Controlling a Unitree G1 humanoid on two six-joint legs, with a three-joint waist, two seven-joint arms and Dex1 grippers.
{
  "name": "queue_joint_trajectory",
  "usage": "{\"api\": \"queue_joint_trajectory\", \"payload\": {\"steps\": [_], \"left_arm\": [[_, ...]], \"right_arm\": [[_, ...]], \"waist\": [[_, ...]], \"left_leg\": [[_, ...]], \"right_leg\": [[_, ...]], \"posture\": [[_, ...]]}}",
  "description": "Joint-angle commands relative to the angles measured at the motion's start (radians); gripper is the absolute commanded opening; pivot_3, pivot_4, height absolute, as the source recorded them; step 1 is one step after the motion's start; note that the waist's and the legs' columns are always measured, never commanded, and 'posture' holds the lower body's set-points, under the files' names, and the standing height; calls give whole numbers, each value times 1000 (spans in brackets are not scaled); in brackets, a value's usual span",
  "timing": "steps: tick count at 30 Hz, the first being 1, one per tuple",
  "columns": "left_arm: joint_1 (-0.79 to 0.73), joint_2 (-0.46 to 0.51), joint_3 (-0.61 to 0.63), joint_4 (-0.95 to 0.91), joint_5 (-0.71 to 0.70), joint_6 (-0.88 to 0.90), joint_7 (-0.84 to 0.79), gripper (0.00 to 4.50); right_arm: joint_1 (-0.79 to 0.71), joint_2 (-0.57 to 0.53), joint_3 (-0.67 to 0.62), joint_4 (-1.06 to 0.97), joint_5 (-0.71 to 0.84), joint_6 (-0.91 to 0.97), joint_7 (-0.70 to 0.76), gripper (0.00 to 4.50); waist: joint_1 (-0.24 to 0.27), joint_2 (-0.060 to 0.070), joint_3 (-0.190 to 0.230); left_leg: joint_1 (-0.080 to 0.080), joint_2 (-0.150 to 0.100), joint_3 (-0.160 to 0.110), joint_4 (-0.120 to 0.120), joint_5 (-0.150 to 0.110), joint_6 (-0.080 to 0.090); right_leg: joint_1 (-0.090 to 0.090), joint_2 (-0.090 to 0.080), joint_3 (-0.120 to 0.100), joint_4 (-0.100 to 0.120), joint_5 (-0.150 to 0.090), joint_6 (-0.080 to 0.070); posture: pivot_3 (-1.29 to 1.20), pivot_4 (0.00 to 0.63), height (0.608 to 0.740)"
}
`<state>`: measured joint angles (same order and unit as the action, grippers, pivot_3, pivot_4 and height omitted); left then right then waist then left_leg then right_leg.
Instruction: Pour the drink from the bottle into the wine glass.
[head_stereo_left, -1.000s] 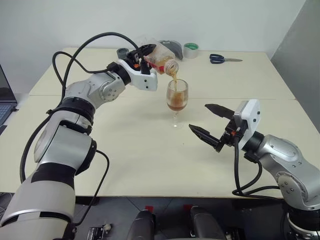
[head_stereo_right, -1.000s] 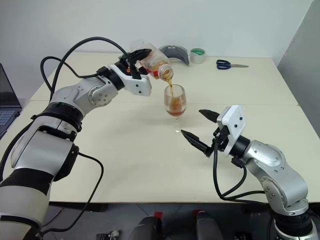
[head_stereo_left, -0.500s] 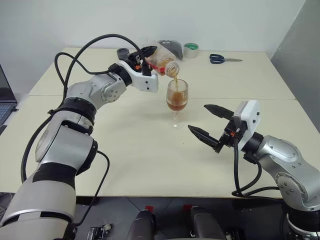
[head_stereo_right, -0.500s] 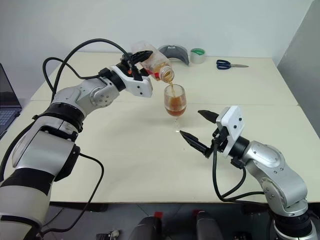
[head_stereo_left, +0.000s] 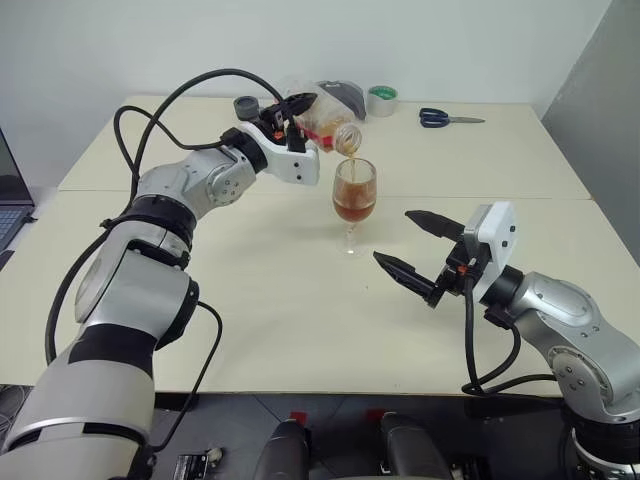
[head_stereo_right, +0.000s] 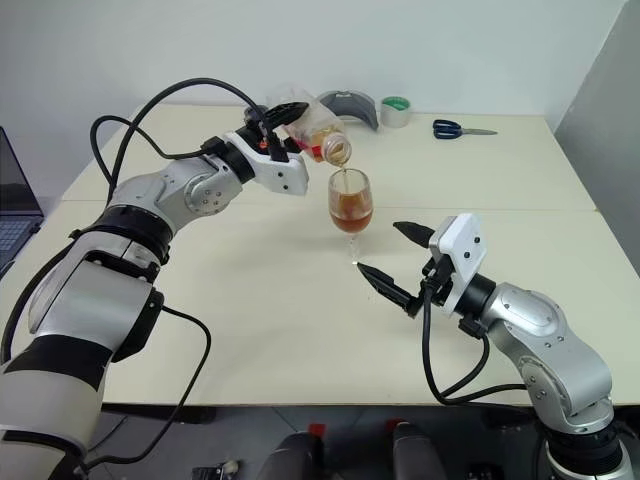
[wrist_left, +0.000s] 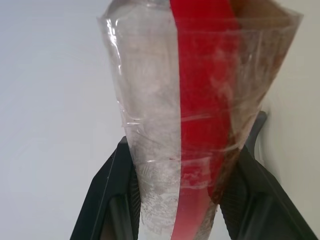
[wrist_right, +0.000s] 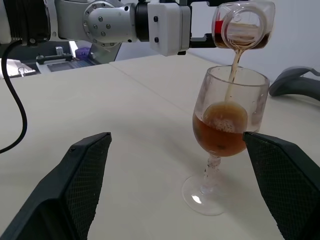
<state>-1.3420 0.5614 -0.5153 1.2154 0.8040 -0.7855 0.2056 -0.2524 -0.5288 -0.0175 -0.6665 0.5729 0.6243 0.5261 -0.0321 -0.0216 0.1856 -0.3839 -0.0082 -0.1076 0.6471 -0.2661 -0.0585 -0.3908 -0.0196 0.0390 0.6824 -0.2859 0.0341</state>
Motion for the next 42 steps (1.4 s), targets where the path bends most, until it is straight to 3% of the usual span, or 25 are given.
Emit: {"api": "queue_joint_trajectory", "payload": {"steps": [1,13,20,23,30,36,42], "left_arm": [[-25,-5,31,-7,-45,3,-14,1680],[13,-40,93,-8,-171,33,-130,1680],[59,-97,233,-25,-376,83,-345,1680],[91,-141,341,-50,-536,145,-496,1680],[263,-122,533,-277,-779,467,-666,1679],[554,-101,652,-658,-930,819,-680,1679],[692,-118,714,-818,-1007,983,-638,1679]], "right_arm": [[-8,7,-5,-43,10,-15,-7,4500],[-22,38,44,-37,-76,-73,-39,4500],[-31,67,61,-20,-125,-121,-45,4500],[-53,78,65,-10,-136,-137,-41,4500],[-91,39,89,-15,-62,-16,10,4500],[-180,53,195,27,-111,72,-12,4500],[-225,82,250,74,-153,82,-16,4500]], "waist": [[0,0,0],[0,0,0],[0,0,0],[-1,0,0],[-19,0,0],[-32,1,0],[-20,0,-1]], "left_leg": [[0,0,0,0,0,0],[0,0,0,0,0,0],[0,0,0,1,0,0],[0,0,0,1,0,0],[1,1,-1,1,0,0],[3,1,-1,2,0,0],[1,1,-2,5,0,0]], "right_leg": [[0,0,0,0,0,0],[0,0,0,0,0,0],[0,0,0,1,0,0],[0,0,0,1,0,0],[0,0,0,2,0,0],[0,0,3,6,0,-1],[-1,0,1,7,0,-1]], "posture": [[0,150,740],[0,150,740],[0,150,740],[0,150,740],[0,150,740],[0,150,740],[0,150,740]]}}
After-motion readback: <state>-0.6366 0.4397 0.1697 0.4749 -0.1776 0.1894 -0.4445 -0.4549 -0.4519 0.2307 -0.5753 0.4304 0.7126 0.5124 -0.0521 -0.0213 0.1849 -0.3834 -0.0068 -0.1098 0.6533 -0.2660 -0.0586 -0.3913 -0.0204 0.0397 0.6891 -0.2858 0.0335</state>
